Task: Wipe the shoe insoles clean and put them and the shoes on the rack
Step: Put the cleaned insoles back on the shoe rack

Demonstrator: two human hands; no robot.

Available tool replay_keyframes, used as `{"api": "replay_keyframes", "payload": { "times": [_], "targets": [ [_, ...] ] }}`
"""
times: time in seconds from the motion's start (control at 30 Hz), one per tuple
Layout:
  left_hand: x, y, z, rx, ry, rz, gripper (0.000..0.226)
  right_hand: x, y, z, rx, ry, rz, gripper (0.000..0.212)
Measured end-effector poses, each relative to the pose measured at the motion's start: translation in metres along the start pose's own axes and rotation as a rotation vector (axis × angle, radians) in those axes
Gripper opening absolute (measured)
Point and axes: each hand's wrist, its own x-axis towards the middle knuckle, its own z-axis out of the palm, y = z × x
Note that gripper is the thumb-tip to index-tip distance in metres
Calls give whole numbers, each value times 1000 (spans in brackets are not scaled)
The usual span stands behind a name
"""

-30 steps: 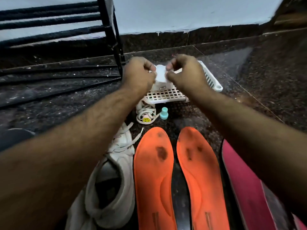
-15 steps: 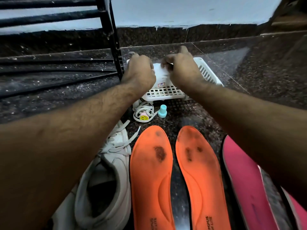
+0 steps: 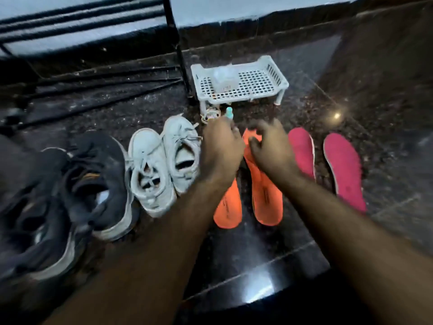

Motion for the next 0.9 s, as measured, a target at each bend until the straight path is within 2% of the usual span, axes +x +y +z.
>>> {"api": "replay_keyframes", "payload": {
  "times": [0.17,0.27,0.37,0.5,0.67,0.77,0.83,0.9],
  "targets": [
    [-102,-20,0,179,-86,61,27,-100,29,-2,-50,-87,27,37],
    [-143,-45,-4,335,-121,73,25,-126,35,-2,-149,-191,12,38],
    [-166,-57,-9,336,-235,39,24,-138,29,-10,-224,-301,26,37],
    [-170,-50,-14,308,-273,35,26,-149,21,-18,-256,-372,55,37],
    [-182,-52,-17,292,-226,-9,17,-162,19,-23,-280,-381,86,33],
    [-183,-51,-16,292,-150,-43,10,-161,20,-24,-219,-277,185,28],
    [-180,-54,-14,265,-114,-87,18,-156,24,-24,-180,-191,261,33],
    [-178,-57,-11,249,-119,-148,39,-153,24,-22,-183,-190,325,44]
  ]
}}
